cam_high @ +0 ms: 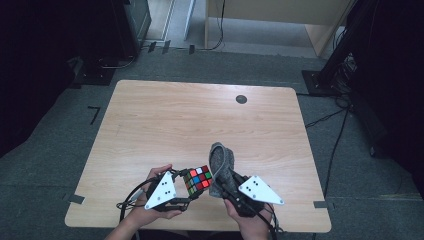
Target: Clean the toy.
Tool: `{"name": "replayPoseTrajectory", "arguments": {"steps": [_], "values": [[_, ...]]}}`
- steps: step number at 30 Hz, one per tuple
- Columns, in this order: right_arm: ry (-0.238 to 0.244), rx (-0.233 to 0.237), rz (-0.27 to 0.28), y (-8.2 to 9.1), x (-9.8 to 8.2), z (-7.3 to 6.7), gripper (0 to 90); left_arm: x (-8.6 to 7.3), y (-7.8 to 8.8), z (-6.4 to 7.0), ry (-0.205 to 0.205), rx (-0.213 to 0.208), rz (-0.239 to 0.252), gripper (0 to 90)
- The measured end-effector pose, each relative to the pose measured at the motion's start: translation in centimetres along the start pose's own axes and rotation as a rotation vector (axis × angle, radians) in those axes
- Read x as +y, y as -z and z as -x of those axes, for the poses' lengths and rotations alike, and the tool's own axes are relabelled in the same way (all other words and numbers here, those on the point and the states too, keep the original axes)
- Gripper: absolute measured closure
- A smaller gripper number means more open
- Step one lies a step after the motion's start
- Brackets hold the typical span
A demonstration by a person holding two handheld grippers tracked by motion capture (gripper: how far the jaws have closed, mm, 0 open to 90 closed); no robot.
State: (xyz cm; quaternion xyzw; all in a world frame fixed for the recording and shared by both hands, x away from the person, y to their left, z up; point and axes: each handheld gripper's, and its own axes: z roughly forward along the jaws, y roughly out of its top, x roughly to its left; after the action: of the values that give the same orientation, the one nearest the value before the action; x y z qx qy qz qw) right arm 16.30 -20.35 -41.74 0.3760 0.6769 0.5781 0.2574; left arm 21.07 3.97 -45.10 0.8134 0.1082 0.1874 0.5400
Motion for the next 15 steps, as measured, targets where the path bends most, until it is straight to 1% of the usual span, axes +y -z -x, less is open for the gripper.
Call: {"name": "replayPoseTrajectory", "arguments": {"steps": [1,2,3,4,5,6,7,8,9,10,12,13,15], "values": [[0.020,0.022,0.015,0.0,0.2,-0.5,69.0,-0.1,-0.1,0.1,0.000,0.001,-0.005,34.1],[0.048,0.057,0.022,0.0,0.4,-1.5,68.8,0.0,-0.2,0.1,0.003,0.000,-0.002,34.1],[0.067,0.073,0.020,-0.1,0.5,-2.1,68.7,0.0,-0.1,0.2,-0.001,-0.004,0.002,34.1],[0.086,0.081,0.002,-0.4,0.4,-2.6,68.5,0.1,0.0,0.3,-0.006,-0.006,0.009,34.1],[0.096,0.080,-0.020,-0.6,0.2,-2.8,68.1,0.2,0.1,0.3,-0.010,-0.001,0.006,34.0],[0.096,0.080,-0.013,-0.8,0.0,-2.7,68.1,0.2,0.1,0.4,-0.018,0.007,0.002,34.0],[0.076,0.078,-0.008,-0.8,-0.2,-2.2,68.2,0.2,0.1,0.3,-0.016,0.005,0.002,34.1],[0.049,0.060,-0.022,-0.8,-0.3,-1.6,68.3,0.1,0.3,0.1,-0.011,0.004,0.009,34.0],[0.021,0.015,-0.036,-0.7,-0.4,-0.7,68.5,0.1,0.4,0.0,-0.001,0.006,0.022,34.1],[0.003,-0.025,-0.045,-0.6,-0.6,0.2,68.5,0.2,0.6,-0.3,0.011,0.008,0.031,34.1],[-0.021,-0.105,-0.069,-0.6,-1.2,2.0,68.4,0.2,0.9,-0.8,0.039,0.010,0.049,34.1],[-0.036,-0.129,-0.097,-0.8,-1.7,2.8,68.2,0.1,1.0,-1.1,0.052,0.013,0.055,34.0],[-0.048,-0.175,-0.163,-1.4,-2.8,4.2,67.8,0.0,1.2,-1.5,0.080,0.016,0.068,34.1]]}}
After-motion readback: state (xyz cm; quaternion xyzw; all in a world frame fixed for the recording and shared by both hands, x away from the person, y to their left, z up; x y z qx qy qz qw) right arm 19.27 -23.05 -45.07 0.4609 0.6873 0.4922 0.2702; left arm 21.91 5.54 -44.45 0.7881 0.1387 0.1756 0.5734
